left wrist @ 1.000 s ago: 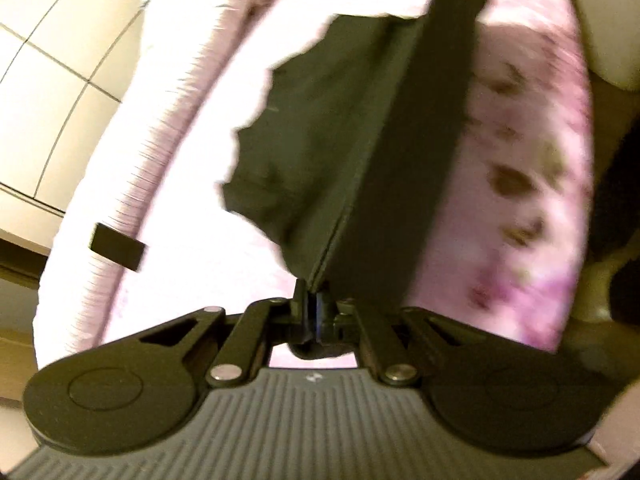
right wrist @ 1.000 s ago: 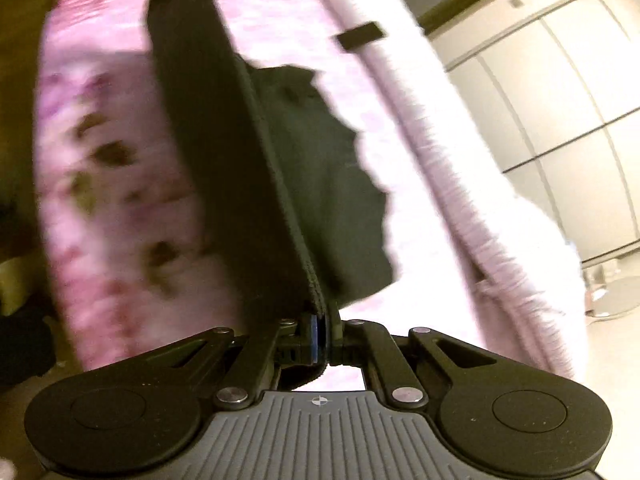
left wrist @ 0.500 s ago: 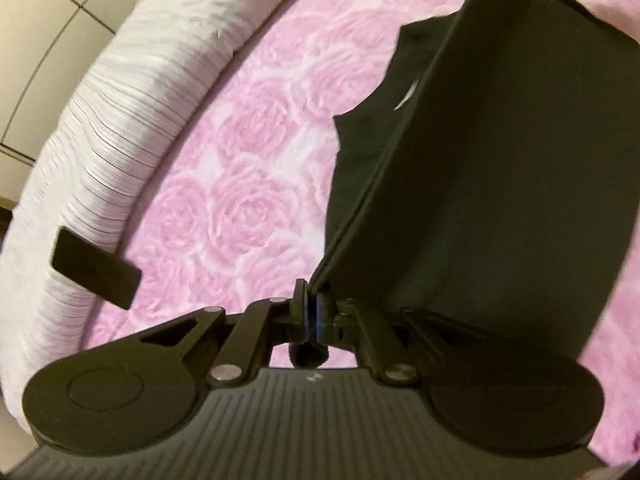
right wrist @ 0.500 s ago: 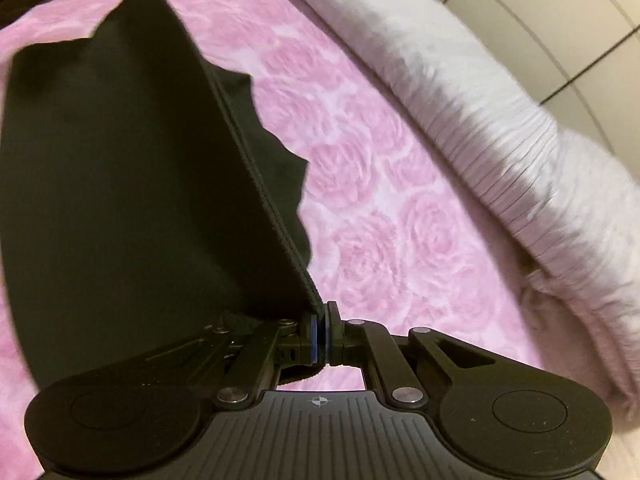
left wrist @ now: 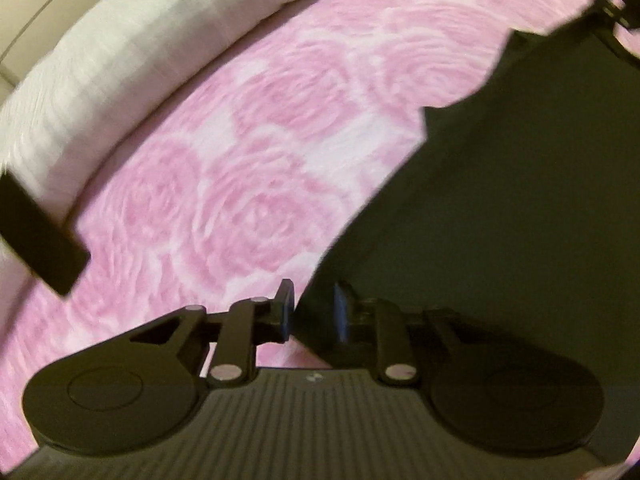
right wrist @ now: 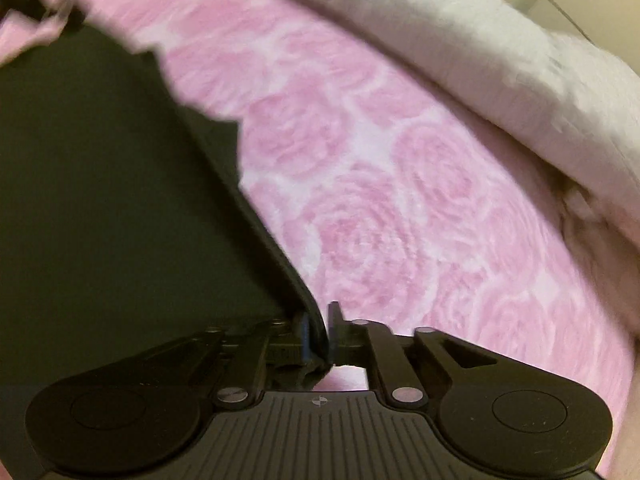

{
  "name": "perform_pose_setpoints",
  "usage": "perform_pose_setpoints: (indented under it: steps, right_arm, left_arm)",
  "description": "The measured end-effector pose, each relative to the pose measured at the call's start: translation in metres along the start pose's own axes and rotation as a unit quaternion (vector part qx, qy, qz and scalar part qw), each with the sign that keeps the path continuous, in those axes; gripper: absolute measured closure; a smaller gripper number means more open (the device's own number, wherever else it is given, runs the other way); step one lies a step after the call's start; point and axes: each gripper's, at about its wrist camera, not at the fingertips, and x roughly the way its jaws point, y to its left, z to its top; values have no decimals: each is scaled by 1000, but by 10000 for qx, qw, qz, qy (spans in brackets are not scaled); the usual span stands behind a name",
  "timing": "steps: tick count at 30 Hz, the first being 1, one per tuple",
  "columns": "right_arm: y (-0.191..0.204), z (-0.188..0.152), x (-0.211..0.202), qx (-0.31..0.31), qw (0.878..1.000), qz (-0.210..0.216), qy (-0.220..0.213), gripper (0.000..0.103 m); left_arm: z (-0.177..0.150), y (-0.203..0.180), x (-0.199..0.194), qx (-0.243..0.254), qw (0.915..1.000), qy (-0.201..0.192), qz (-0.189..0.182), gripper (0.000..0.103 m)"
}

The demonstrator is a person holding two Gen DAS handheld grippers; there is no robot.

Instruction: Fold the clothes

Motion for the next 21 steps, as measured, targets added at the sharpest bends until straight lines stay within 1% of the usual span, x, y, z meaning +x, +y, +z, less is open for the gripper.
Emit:
perform_pose_setpoints:
  steps: [1,2,3,4,5,6,7,8,10,11,12,14,16,18,19,20,21]
  right_arm:
    - [-9,-1,-4,471,9987,160,-90,94]
    - [-19,-3,-9,954,9949,286,-184,94]
    - [-30,-6,-14,1433,9888,310,-286,90]
    - [-39,-9,-20,1843,9817,267,-388,85]
    - [-47,-12,-27,2246,9729,181,-510,70]
    - [-53,-16,-36,2597,9634,6,-667,59]
    - [-56,-18,-46,2831,9555,-175,-811,58]
    - [-53,-20,-53,2929,9513,-278,-918,57]
    - [-31,-23,-63,2789,9548,-175,-1014,51]
    - [-19,-24,-68,2719,9564,-124,-1062,46]
    - [-8,-25,-73,2648,9579,-72,-1110,41]
    - [15,-29,-78,2483,9619,92,-1144,41]
    - [37,-36,-61,2248,9692,514,-866,41]
    - [38,-49,-43,2452,9654,660,-587,41]
    - [35,-56,-35,2571,9629,680,-463,41]
    - [31,-64,-33,2639,9619,599,-381,41]
    - [26,-71,-31,2706,9608,518,-300,41]
  left_arm:
    - [-4,8,-1,-152,9999,-5,26,84]
    - [-8,16,-2,-278,9996,-1,54,84]
    - [-11,23,-5,-373,9992,-6,127,84]
    - [-14,29,-9,-453,9987,-22,212,84]
    - [-17,35,-15,-562,9980,-61,282,84]
    - [-19,39,-20,-664,9972,-108,322,84]
    - [-21,40,-27,-732,9966,-160,340,84]
    - [-23,39,-34,-764,9963,-221,336,84]
    - [-27,30,-48,-798,9959,-353,238,84]
    - [-28,23,-54,-818,9957,-411,167,84]
    - [-30,14,-58,-846,9953,-461,36,81]
    - [-34,-7,-62,-862,9947,-502,-261,74]
    - [-39,-32,-60,-702,9950,-488,-512,67]
    - [-45,-53,-52,-549,9957,-365,-645,66]
    - [-48,-59,-48,-532,9958,-307,-680,65]
    - [-52,-63,-43,-508,9962,-263,-662,65]
    - [-56,-63,-37,-489,9968,-218,-600,62]
